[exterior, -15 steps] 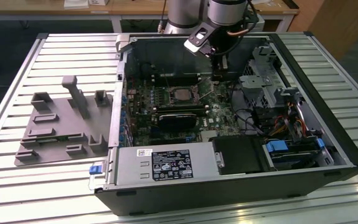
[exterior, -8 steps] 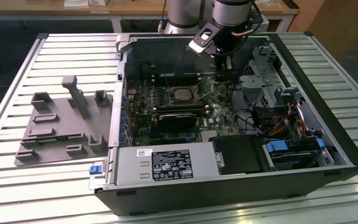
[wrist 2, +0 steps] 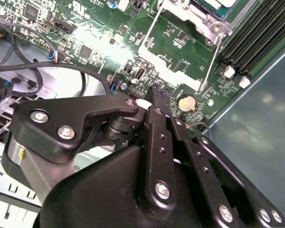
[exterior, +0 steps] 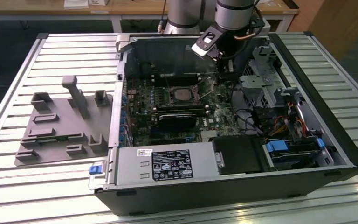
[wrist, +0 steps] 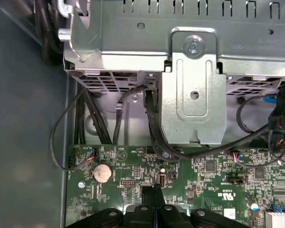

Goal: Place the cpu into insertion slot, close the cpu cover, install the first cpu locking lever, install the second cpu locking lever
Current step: 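Close the cpu cover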

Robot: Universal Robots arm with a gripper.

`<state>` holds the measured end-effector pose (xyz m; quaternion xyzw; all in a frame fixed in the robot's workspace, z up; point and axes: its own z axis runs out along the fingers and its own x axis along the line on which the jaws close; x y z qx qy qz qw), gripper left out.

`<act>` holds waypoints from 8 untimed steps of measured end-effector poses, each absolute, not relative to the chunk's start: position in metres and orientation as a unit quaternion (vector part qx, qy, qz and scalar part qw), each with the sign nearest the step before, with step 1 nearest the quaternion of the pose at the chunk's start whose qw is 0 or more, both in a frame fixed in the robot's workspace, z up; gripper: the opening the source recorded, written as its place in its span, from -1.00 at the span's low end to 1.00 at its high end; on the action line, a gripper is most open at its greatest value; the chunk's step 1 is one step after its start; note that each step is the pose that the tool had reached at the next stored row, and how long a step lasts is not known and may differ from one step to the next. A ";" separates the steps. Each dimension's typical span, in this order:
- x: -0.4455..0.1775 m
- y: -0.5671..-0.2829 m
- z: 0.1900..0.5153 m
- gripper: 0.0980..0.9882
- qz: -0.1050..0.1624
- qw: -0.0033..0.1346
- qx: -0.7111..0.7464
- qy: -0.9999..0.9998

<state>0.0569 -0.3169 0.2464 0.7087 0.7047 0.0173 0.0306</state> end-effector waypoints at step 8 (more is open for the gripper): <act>0.058 -0.317 0.234 -0.99 0.011 0.024 0.709 0.705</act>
